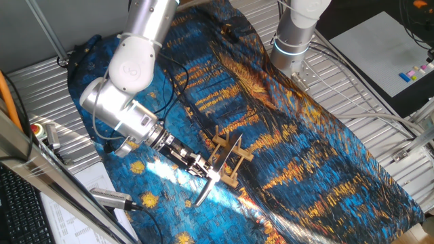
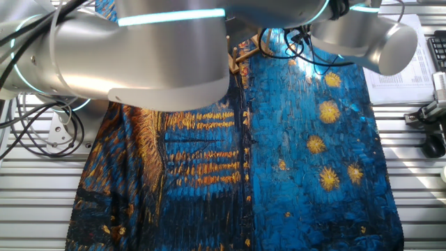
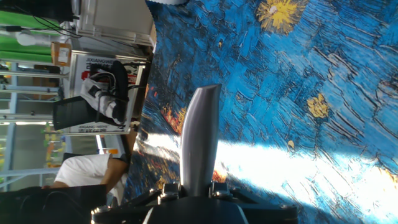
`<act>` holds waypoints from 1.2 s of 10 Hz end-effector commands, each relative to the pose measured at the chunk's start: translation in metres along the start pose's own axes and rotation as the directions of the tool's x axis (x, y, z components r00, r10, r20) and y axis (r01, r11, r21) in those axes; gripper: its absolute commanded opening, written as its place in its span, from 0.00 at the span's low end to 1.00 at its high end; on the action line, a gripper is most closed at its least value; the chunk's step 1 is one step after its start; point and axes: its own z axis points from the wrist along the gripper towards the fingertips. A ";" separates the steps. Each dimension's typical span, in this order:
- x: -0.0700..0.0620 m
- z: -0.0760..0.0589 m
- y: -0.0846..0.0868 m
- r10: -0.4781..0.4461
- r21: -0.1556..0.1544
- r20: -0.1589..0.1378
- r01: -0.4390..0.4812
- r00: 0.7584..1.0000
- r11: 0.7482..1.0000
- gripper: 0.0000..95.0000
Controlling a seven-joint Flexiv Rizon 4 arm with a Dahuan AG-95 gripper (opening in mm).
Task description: Put the knife on the knife rack
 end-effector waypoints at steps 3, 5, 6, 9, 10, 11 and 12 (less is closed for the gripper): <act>0.001 0.001 -0.006 -0.008 0.005 0.005 0.008 1.000 1.000 0.00; 0.001 0.002 -0.007 -0.011 0.019 0.013 0.011 1.000 1.000 0.00; 0.001 0.002 -0.007 -0.006 0.019 0.015 0.006 1.000 1.000 0.00; 0.002 0.004 -0.010 0.029 0.015 0.027 -0.030 0.999 0.999 0.00; 0.002 0.004 -0.011 0.030 0.015 0.027 -0.030 0.999 0.999 0.00; 0.002 0.005 -0.012 0.037 0.013 0.026 -0.038 0.999 0.999 0.00; 0.001 0.004 -0.011 0.041 0.008 0.026 -0.041 0.999 0.999 0.00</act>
